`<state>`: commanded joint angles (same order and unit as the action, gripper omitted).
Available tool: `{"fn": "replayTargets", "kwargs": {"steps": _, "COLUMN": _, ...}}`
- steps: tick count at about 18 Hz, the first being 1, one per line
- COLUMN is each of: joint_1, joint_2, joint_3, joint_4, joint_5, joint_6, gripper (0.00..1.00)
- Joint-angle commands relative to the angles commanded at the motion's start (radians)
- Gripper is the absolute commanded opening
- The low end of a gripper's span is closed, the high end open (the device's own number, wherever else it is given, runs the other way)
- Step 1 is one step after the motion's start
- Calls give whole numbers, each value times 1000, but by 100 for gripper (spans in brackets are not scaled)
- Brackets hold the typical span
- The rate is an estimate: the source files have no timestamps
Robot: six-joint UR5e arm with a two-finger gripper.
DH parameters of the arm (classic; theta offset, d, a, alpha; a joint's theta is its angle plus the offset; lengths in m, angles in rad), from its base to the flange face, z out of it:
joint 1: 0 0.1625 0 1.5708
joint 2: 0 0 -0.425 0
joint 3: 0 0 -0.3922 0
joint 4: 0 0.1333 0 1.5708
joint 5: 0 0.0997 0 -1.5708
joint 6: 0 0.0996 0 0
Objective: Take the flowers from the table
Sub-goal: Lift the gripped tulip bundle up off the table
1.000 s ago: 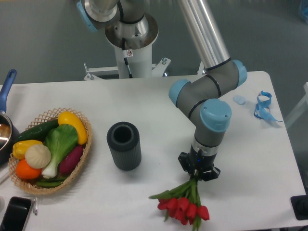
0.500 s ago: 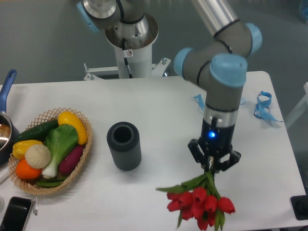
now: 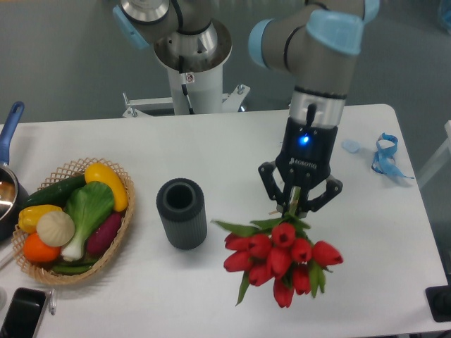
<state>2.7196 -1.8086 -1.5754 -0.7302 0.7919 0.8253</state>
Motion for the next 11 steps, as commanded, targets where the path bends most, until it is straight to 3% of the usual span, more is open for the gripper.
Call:
{"fn": "replayTargets", "kwargs": {"steps": 6, "joint_1": 117, "joint_2": -3, "joint_3": 11, "joint_4": 2, "joint_5": -354, "joint_6": 50, "gripper": 21}}
{"fn": "replayTargets", "kwargs": {"steps": 11, "joint_1": 117, "joint_2": -15, "joint_3": 6, "joint_4": 2, "joint_5": -375, "joint_6": 100, "gripper": 21}}
